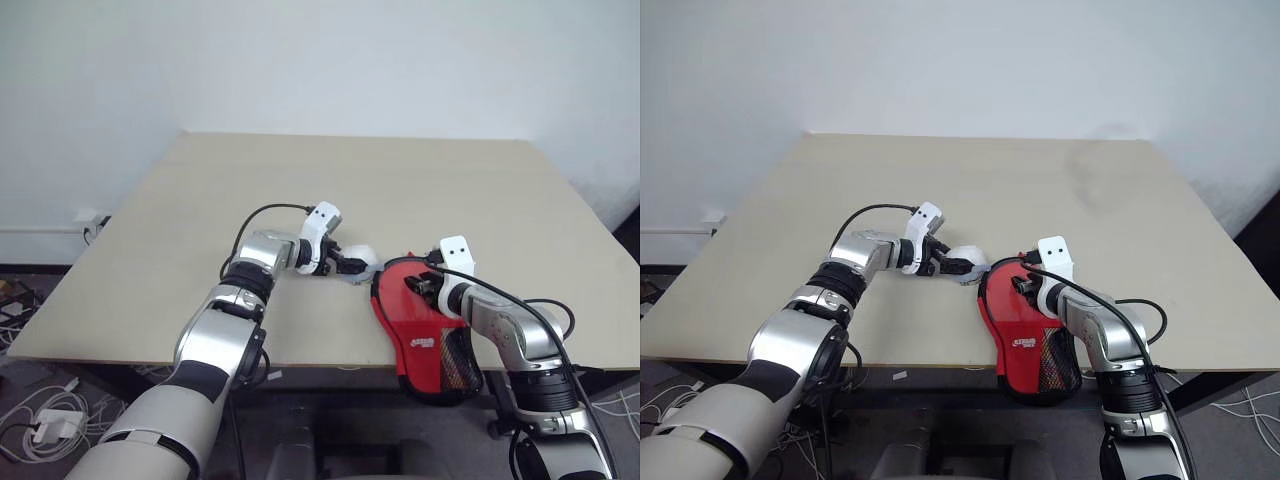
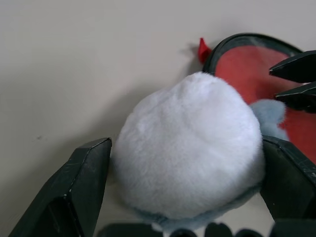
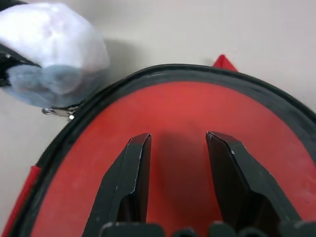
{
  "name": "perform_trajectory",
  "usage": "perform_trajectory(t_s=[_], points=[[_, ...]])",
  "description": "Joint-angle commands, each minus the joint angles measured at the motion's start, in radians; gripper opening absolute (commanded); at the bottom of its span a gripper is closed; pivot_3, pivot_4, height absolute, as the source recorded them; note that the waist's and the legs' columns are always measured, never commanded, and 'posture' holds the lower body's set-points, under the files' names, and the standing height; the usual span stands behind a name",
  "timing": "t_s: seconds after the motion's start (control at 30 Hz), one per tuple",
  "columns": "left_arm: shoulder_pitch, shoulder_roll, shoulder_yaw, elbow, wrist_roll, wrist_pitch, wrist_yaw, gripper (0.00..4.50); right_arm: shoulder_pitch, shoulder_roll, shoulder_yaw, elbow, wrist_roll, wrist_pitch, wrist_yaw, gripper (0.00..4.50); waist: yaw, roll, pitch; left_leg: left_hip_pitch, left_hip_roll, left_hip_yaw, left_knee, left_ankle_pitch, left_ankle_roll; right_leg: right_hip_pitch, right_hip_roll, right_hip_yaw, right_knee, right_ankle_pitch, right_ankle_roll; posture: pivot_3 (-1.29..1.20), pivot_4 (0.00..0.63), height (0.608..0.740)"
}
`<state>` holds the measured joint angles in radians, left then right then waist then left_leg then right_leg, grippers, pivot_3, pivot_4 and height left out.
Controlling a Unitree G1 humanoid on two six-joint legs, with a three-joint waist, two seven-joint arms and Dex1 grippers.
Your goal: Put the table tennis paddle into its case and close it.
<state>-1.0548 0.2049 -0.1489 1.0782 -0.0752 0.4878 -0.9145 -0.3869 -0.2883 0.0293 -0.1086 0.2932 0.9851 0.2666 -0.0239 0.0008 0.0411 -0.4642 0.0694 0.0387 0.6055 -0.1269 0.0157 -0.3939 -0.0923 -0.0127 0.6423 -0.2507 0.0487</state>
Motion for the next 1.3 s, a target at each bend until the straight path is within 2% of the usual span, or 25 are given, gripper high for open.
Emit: perform_trajectory(t_s=[0.03,0.2,0.3,0.43,0.73,1.03,1.3], points=[[-0.011,0.012,0.005,0.010,0.026,-0.027,0.010,3.60,-0.032,0.003,-0.009,-0.019,-0.017,-0.017,-0.016,1.90,0.000,0.000,0.000,0.000,0.000,0.000,0.000,0.000,0.000,0.000,0.000,0.000,0.000,0.000,0.000,0.00,0.000,0.740],[0.016,0.007,-0.029,0.006,0.065,-0.016,0.002,1.96,-0.021,0.005,-0.002,-0.033,-0.017,0.009,-0.009,1.90,0.000,0.000,0.000,0.000,0.000,0.000,0.000,0.000,0.000,0.000,0.000,0.000,0.000,0.000,0.000,0.00,0.000,0.740],[0.019,0.000,-0.033,0.017,0.081,-0.020,0.033,1.96,-0.010,0.000,0.018,-0.035,-0.013,0.048,0.004,1.90,0.000,0.000,0.000,0.001,0.000,0.000,0.000,0.000,0.000,0.001,0.000,0.000,0.000,0.000,0.000,0.00,0.000,0.740],[-0.034,-0.009,0.026,0.062,0.065,-0.044,0.146,1.96,0.002,0.011,0.040,-0.008,-0.023,0.107,-0.007,1.90,0.000,-0.001,-0.001,0.002,0.001,0.000,0.000,0.000,0.000,0.002,0.000,0.000,0.000,0.000,0.000,0.00,0.000,0.740],[-0.155,-0.029,0.106,0.173,0.056,-0.122,0.315,1.96,0.019,0.046,0.054,0.014,-0.036,0.160,-0.040,1.90,-0.001,-0.003,-0.002,0.002,0.002,-0.001,0.001,0.000,0.000,0.002,0.001,-0.001,0.000,-0.001,0.001,0.00,0.000,0.740],[-0.195,-0.065,0.148,0.224,0.069,-0.195,0.425,1.96,0.060,0.083,0.060,-0.017,-0.049,0.177,-0.060,1.90,-0.001,-0.005,-0.003,0.002,0.002,-0.001,0.001,0.000,0.000,0.002,0.001,-0.001,0.000,-0.001,0.001,0.00,0.000,0.740],[-0.239,-0.164,0.208,0.256,0.063,-0.252,0.519,1.96,0.129,0.113,0.038,-0.126,-0.047,0.238,-0.090,1.90,0.002,-0.007,-0.004,0.001,0.002,-0.001,0.001,0.000,0.000,0.002,0.001,-0.001,0.000,-0.001,0.001,0.00,0.000,0.740]])
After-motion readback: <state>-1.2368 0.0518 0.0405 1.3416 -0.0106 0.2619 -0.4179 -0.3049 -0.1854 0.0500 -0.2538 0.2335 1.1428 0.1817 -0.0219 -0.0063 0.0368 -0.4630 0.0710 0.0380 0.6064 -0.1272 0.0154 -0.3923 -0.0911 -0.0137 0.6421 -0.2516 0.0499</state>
